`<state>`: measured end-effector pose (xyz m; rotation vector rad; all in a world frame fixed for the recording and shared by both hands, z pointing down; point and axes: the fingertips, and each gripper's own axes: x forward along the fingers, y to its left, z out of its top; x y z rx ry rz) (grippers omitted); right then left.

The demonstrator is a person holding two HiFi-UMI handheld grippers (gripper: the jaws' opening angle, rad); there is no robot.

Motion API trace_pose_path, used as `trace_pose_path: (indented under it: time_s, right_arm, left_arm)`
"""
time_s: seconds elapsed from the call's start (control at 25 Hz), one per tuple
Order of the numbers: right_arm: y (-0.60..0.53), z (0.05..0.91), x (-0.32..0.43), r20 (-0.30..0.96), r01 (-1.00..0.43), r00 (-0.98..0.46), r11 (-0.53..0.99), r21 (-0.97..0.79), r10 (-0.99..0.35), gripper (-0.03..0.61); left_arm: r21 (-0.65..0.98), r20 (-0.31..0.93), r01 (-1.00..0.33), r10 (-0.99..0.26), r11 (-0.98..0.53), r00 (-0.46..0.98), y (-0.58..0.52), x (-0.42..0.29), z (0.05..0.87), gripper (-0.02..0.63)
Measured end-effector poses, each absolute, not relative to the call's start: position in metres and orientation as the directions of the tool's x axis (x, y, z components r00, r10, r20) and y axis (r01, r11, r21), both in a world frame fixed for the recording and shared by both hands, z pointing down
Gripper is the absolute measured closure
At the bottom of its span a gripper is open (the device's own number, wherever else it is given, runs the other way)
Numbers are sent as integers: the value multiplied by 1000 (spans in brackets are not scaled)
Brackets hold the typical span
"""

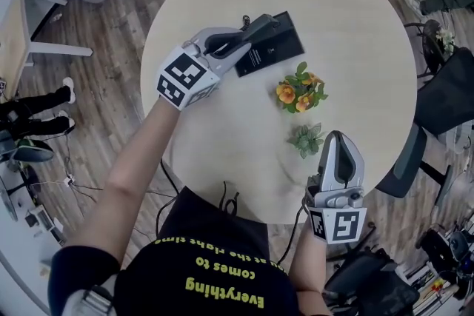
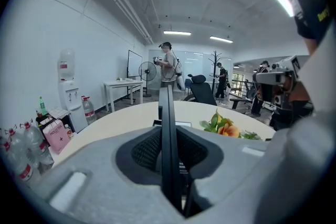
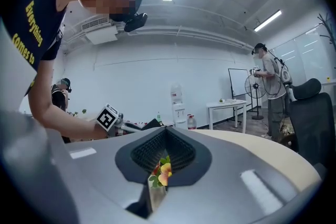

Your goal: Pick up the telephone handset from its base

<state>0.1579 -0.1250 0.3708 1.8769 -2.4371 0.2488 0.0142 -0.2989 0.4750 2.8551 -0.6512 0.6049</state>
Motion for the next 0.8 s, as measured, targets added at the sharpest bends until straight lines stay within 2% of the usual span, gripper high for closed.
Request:
trace_pose_path:
  time_s: [0.32,0.8]
  right_arm:
    - [-110,338,153,120,-968,-250,247,-43,-961,568]
    - [-77,284,139,27,-958,-283,284,27,-959,568]
  left_arm:
    - [-5,357,-514,-482,-858,800,-272,-8,421,535]
    - [-23,180,-619,-613,-785,770,-196,-35,338,535]
